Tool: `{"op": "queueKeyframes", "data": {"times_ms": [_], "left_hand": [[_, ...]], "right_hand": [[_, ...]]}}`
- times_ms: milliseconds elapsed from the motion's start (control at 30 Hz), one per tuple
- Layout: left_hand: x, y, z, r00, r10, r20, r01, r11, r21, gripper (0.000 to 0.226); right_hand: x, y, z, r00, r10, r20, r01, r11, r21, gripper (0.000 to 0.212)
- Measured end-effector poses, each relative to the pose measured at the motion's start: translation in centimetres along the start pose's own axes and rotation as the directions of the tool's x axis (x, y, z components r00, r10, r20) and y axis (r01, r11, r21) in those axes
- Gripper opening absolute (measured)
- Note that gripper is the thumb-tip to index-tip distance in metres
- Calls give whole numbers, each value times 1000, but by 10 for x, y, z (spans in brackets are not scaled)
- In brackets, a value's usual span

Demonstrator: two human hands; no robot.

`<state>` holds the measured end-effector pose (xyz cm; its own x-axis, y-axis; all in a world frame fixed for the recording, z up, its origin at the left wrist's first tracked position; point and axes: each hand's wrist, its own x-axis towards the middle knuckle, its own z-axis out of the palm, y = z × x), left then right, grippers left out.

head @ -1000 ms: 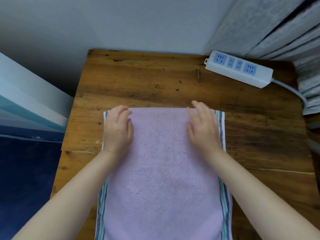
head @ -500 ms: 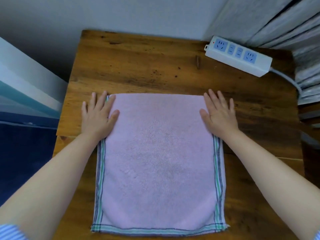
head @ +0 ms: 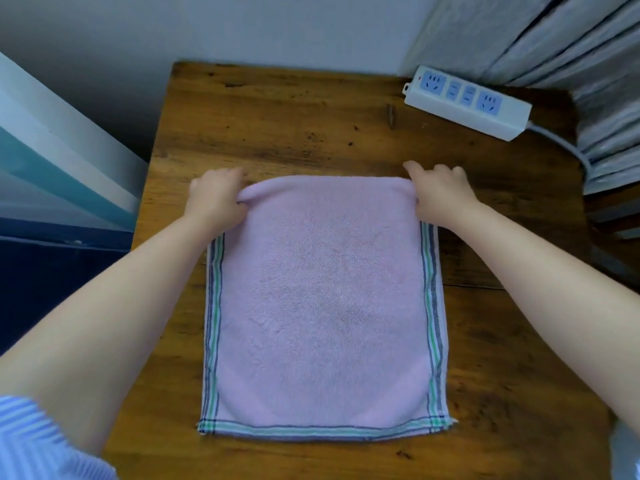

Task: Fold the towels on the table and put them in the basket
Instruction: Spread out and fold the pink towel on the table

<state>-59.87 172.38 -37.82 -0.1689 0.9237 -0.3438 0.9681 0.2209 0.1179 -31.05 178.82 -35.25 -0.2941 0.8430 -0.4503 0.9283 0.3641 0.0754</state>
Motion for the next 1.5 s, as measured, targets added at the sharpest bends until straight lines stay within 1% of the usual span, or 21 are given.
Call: {"op": "queueKeyframes", "data": {"times_ms": [33,67,133,167,233,267,300,400,533,633,733,800,833,900,1000,1133,1233,1333,1367,1433,1500], "left_hand": [[-3,1,-1,999,20,-39,-20,1000,6,21],[-9,0,-3,995,43,-86,-43,999,-1,8],[-26,-1,-4,977,72,-203,-81,996,-36,8],[-36,-3,-3,957,67,-282,-88,994,-62,7],[-59,-4,-1,919,58,-390,-111,987,-116,7],[-72,-6,2,903,83,-421,-152,979,-134,8],[-87,-9,4,880,139,-454,-215,969,-120,10],[-123,-21,15,785,330,-525,-406,913,-33,14],[-167,-34,24,756,471,-455,-504,862,54,18],[-196,-33,25,757,503,-417,-528,847,62,22],[-226,-34,32,686,576,-443,-601,793,101,9],[-240,-37,42,665,601,-444,-632,769,95,36],[-248,-38,46,675,602,-426,-634,769,82,49],[-259,-41,55,686,606,-403,-634,769,78,56],[-269,-44,66,686,616,-387,-633,768,100,37],[-279,-52,80,721,608,-332,-618,781,88,19],[-282,-59,97,733,599,-323,-601,792,105,19],[-284,-64,109,795,555,-246,-545,831,117,40],[-285,-64,111,819,535,-210,-522,845,116,42],[-288,-59,113,854,495,-163,-478,868,131,38],[-291,-55,115,866,475,-156,-454,878,152,31]], "right_hand": [[-2,0,-3,1000,6,-15,-6,1000,-5,27],[-6,0,-9,999,-5,-50,6,1000,8,8],[-21,4,-10,990,-32,-140,46,994,98,33],[-29,7,-8,980,-27,-199,67,978,196,36],[-50,14,1,943,20,-332,110,923,370,28],[-63,15,6,918,25,-395,149,902,404,23],[-81,14,11,892,21,-452,183,897,402,20],[-123,8,29,813,-70,-579,290,910,297,14],[-165,1,56,757,-116,-643,328,919,221,27],[-193,-2,70,775,-110,-622,307,927,217,18],[-224,-3,80,764,-113,-635,306,930,202,14],[-239,-3,87,769,-105,-630,290,937,197,14],[-247,-4,91,779,-102,-618,280,940,197,18],[-257,-4,99,781,-115,-614,284,941,184,20],[-267,-6,110,756,-140,-639,295,945,142,11],[-271,-8,126,766,-139,-628,281,951,132,13],[-272,-13,140,811,-147,-566,264,956,129,29],[-274,-13,154,830,-167,-533,271,955,123,32],[-274,-13,158,835,-173,-522,272,955,117,33],[-274,-13,167,851,-176,-496,262,959,110,37],[-277,-13,174,869,-170,-465,246,963,107,42]]}}
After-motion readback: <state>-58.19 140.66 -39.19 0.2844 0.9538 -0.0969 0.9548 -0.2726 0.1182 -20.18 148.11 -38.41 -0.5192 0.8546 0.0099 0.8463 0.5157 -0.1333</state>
